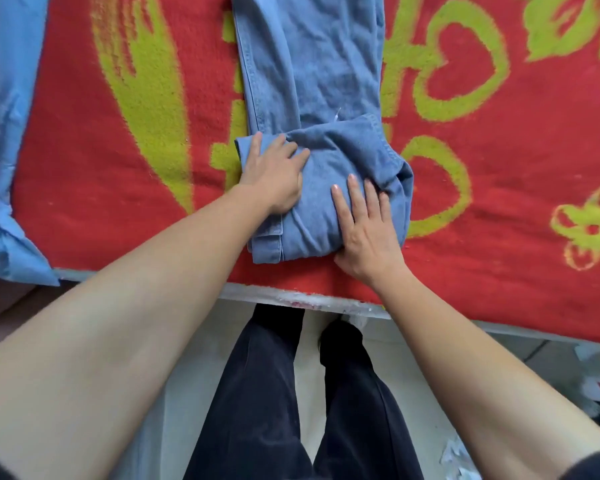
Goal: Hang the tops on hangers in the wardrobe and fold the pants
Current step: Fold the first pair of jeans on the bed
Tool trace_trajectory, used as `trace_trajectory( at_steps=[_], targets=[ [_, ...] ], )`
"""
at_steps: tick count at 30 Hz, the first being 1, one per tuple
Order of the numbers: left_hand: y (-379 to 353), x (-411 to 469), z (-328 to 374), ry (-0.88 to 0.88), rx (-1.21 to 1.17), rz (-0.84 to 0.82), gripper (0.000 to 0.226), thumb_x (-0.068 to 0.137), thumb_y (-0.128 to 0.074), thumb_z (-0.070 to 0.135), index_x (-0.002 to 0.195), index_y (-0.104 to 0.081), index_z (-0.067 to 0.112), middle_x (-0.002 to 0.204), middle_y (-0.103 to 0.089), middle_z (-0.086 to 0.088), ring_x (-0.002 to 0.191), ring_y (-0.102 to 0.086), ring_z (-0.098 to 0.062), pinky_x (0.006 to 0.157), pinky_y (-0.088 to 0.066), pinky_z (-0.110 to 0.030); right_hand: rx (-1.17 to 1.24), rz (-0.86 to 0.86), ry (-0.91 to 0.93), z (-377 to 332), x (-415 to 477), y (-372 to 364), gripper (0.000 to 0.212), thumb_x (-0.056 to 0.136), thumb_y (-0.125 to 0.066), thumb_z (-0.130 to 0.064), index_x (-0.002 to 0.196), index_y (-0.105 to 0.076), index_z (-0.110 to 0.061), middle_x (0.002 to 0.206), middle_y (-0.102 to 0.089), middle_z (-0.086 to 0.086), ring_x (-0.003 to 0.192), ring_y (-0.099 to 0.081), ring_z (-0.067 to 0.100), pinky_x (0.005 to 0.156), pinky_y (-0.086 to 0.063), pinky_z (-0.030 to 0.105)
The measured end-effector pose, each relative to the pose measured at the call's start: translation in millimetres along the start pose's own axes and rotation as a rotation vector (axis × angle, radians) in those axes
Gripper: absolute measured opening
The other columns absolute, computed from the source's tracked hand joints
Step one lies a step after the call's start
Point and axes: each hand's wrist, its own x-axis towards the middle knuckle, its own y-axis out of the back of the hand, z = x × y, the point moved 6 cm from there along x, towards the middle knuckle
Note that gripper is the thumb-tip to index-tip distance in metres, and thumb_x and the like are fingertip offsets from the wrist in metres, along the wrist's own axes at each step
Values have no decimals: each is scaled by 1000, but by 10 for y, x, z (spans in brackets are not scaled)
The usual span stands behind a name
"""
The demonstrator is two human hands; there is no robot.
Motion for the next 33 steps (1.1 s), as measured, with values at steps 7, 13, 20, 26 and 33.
trace_trajectory(
  at_steps=[7, 13, 20, 26, 33],
  targets=[
    [-222, -104, -75, 28, -98, -79, 49, 101, -31, 24, 149, -36, 26, 155, -34, 0, 149, -16, -17, 119, 5, -52, 85, -67, 35, -69, -17, 49, 86, 73, -68, -25, 152, -35, -19, 149, -46, 10, 123, -52, 35, 102, -40, 45],
    [-346, -476, 268, 41, -313, -346, 45, 100, -33, 25, 139, -51, 36, 150, -47, 5, 139, -39, -18, 111, -24, -31, 171, -270, 97, 116, -416, 439, 81, 67, -67, -41, 143, -42, -28, 119, -65, 2, 104, -65, 31, 83, -52, 40],
    [-182, -708, 294, 275, -961, -177, 23, 95, -55, 13, 112, -70, 10, 116, -69, -10, 116, -60, -23, 104, -43, -30, 116, -513, 127, 265, -268, 951, 67, 63, -74, -49, 125, -60, -30, 107, -56, 7, 97, -62, 30, 79, -50, 34],
    [322, -593, -551, 570, -1554, -6, 46, 102, -35, 50, 85, -67, 22, 82, -65, -1, 71, -57, -12, 68, -42, -29, 242, 14, 6, 357, 1023, 2008, 57, 77, -68, -44, 131, -60, -28, 122, -61, 6, 112, -58, 30, 88, -48, 38],
    [316, -588, -742, 587, -1634, 247, 83, 64, -61, 80, 130, -51, 30, 120, -62, 20, 103, -57, 8, 93, -42, -23, 306, 16, -194, 492, 1207, 1535, 59, 99, -48, -44, 152, -36, -21, 154, -33, 18, 140, -37, 34, 112, -33, 40]
  ],
)
